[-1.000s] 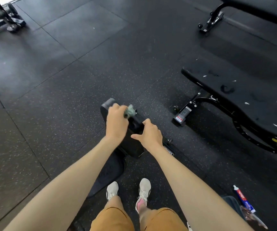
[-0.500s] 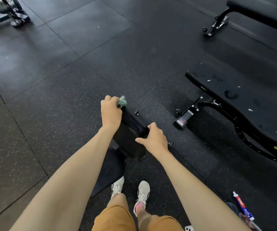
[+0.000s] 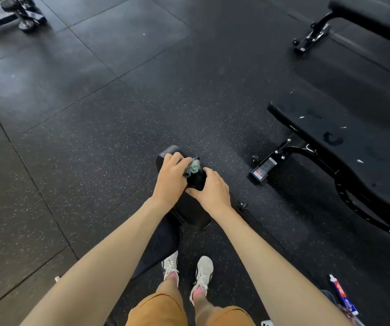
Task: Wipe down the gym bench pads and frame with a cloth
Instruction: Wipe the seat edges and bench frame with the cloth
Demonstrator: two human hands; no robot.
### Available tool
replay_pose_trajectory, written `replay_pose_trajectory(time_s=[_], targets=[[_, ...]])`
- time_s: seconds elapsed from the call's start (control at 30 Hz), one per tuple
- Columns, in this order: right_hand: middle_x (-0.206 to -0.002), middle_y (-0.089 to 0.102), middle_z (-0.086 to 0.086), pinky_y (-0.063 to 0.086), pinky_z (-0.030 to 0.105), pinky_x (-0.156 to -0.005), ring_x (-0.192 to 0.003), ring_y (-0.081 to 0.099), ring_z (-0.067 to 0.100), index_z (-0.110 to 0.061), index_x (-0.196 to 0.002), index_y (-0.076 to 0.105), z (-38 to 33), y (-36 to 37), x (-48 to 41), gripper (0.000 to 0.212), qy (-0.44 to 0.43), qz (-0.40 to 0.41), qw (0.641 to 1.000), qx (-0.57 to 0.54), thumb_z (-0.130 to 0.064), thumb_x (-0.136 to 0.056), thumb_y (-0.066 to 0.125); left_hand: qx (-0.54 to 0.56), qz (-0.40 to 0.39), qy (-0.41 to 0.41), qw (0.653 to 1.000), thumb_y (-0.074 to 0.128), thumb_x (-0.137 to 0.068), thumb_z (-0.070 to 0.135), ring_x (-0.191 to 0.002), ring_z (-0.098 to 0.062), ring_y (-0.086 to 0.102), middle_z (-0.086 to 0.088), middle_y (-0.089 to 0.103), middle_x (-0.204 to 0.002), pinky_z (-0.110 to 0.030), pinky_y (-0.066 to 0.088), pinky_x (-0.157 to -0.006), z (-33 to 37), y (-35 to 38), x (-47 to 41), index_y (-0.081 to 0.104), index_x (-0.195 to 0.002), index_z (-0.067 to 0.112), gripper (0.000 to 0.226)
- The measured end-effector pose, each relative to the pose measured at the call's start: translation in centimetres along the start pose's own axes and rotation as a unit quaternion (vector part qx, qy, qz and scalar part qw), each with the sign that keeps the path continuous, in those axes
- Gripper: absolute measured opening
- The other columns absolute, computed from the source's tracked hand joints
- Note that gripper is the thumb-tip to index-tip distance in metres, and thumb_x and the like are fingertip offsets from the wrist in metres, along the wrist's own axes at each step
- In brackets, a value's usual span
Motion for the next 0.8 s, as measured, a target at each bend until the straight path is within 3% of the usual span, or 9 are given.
replay_pose_trajectory(time_s=[0.13,0.27,0.33,0.4,0.47,0.57,0.63,0.73,0.8], targets=[[-0.141,0.047,0.005,0.03,0.035,-0.108,-0.131,0.043,0.022,-0.013,-0.146,0.033,-0.1,0.2,0.1,0.075,0.005,0.001,1.0,0.026,-0.036,-0.086,0.07,0.009,0.009,-0.068,0.998,0.049,-0.07,-0.023,-0.093,-0.029,0.043,-0.012,0.057,-0.1,-0.034,0.043,-0.079,-1.9,-0.9,-2.0,0.065,-0.111,0.0,0.05],[-0.14,0.051,0.004,0.034,0.036,-0.106,-0.132,0.042,0.024,-0.015,-0.145,0.037,0.4,-0.1,-0.1,0.073,0.028,-0.004,1.0,-0.001,-0.031,-0.084,0.073,0.01,0.049,-0.329,0.943,0.047,-0.084,-0.011,-0.105,-0.034,0.048,-0.015,0.055,-0.109,-0.036,0.04,-0.081,-10.9,-4.0,-3.3,0.065,-0.11,0.004,0.035],[-0.138,0.054,0.004,0.038,0.038,-0.103,-0.132,0.041,0.025,-0.017,-0.143,0.041,0.6,-0.3,-0.4,0.073,0.043,-0.005,0.999,-0.021,-0.03,-0.081,0.077,0.021,0.048,-0.304,0.951,0.052,-0.086,-0.008,-0.102,-0.032,0.05,-0.011,0.055,-0.103,-0.032,0.039,-0.079,-10.5,-4.3,-3.5,0.065,-0.11,0.005,0.03],[-0.136,0.055,0.004,0.039,0.039,-0.102,-0.131,0.042,0.026,-0.018,-0.143,0.043,0.9,-0.4,-0.4,0.074,0.058,-0.003,0.998,-0.029,-0.03,-0.079,0.078,0.038,0.027,-0.208,0.977,0.058,-0.085,-0.005,-0.098,-0.027,0.05,-0.007,0.055,-0.098,-0.023,0.032,-0.076,-6.9,-3.4,-3.6,0.066,-0.108,0.005,0.026],[-0.134,0.057,0.004,0.04,0.04,-0.102,-0.13,0.044,0.026,-0.018,-0.142,0.044,0.9,-0.4,-0.3,0.075,0.066,0.003,0.998,-0.021,-0.032,-0.077,0.079,0.03,-0.005,-0.1,0.995,0.057,-0.08,-0.012,-0.097,-0.024,0.046,-0.008,0.056,-0.101,-0.019,0.029,-0.077,-3.0,-1.8,-2.7,0.064,-0.112,0.004,0.036],[-0.128,0.062,0.004,0.044,0.043,-0.102,-0.124,0.05,0.026,-0.019,-0.138,0.048,0.9,-0.5,-0.3,0.074,0.073,0.016,0.997,-0.015,-0.036,-0.074,0.081,0.025,-0.011,-0.037,0.999,0.052,-0.072,-0.022,-0.093,-0.021,0.038,-0.01,0.055,-0.101,-0.026,0.037,-0.079,-2.3,-0.8,-2.5,0.063,-0.115,0.001,0.05],[-0.126,0.063,0.003,0.044,0.045,-0.101,-0.122,0.053,0.026,-0.019,-0.136,0.05,0.8,-0.6,-0.4,0.072,0.075,0.016,0.997,-0.015,-0.036,-0.073,0.082,0.03,-0.009,-0.087,0.996,0.05,-0.075,-0.02,-0.093,-0.024,0.041,-0.012,0.054,-0.101,-0.03,0.039,-0.079,-4.0,-0.8,-3.7,0.063,-0.114,0.001,0.046],[-0.128,0.062,0.001,0.045,0.044,-0.1,-0.122,0.053,0.026,-0.021,-0.134,0.051,1.0,-0.6,-0.5,0.071,0.078,0.015,0.997,-0.011,-0.037,-0.073,0.082,0.075,0.017,-0.308,0.948,0.05,-0.086,-0.008,-0.097,-0.029,0.053,-0.014,0.058,-0.105,-0.027,0.036,-0.075,-10.1,-2.0,-5.3,0.067,-0.104,0.004,0.028],[-0.13,0.061,0.0,0.045,0.044,-0.101,-0.124,0.051,0.025,-0.022,-0.134,0.051,1.2,-0.5,-0.6,0.07,0.081,0.009,0.997,-0.012,-0.038,-0.073,0.082,0.068,0.008,-0.329,0.942,0.052,-0.088,-0.004,-0.094,-0.027,0.053,-0.014,0.057,-0.106,-0.026,0.034,-0.073,-11.6,-2.5,-5.8,0.066,-0.104,0.003,0.023]])
Point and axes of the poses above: each hand's wrist, its own x-axis away from the middle knuckle, its own y-axis out of the palm, z = x × y, the point moved 10 cm from there along -x, towards the middle knuckle
